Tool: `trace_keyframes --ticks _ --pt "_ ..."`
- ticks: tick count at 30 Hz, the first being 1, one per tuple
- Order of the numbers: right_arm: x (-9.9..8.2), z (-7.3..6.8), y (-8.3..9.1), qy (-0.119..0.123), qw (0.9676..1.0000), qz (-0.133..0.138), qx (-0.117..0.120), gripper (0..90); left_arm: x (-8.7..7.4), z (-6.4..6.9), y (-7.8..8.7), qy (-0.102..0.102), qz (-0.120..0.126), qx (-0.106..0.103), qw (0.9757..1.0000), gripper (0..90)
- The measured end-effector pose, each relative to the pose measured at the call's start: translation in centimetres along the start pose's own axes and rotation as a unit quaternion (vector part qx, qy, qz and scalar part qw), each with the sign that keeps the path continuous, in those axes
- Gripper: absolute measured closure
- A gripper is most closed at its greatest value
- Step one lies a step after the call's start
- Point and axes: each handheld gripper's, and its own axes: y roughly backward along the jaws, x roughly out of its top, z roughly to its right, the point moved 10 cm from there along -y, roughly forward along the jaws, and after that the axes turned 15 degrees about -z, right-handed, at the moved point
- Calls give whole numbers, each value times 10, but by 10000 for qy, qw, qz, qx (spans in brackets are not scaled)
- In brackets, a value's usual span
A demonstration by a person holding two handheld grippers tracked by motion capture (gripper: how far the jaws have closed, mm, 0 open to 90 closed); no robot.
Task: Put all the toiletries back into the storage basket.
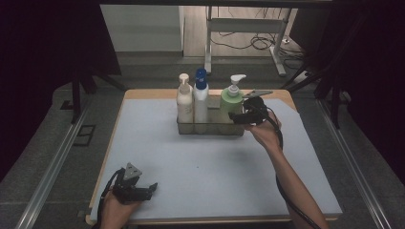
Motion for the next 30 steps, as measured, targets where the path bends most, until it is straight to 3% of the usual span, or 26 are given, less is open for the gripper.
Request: trace_keyframes --ticks 8,15,30 --pt "-12 7 10 -111 9999 -13 80 359 0 0 0 0 -1 2 10000 121" --pt "-21 19 13 -310 9995 -30 42 517 0 0 0 -1 -3 1 10000 121" --pt "-21 34 -3 -402 9990 -175 -89 812 0 0 0 -3 -2 2 10000 121"
